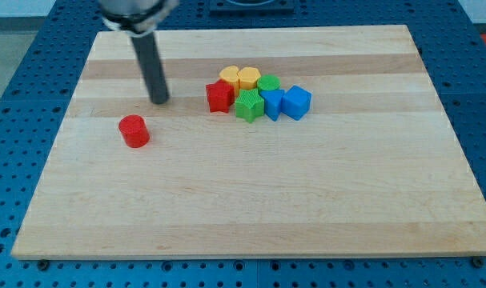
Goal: Move the red circle to the red star
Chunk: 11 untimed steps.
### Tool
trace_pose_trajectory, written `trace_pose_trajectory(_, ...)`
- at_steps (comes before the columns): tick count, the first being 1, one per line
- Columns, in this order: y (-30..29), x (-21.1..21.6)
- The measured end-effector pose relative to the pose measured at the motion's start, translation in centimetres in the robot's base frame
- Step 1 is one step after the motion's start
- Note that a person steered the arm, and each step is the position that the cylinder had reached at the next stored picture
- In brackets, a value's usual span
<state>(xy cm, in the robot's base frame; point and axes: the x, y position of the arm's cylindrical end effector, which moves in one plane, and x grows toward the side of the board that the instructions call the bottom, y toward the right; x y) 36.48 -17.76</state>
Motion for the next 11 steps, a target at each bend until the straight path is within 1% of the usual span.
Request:
trace_pose_trajectory(1, -5.2, 1.2)
trace_pose_trajectory(2, -7.2, 5.2)
trace_pose_trajectory(3, -6.9, 8.3)
trace_pose_trajectory(6, 2.0, 8.4)
trace_pose_trajectory(9, 9.2, 8.4)
trace_pose_trajectory(11, 10.7, 7.7)
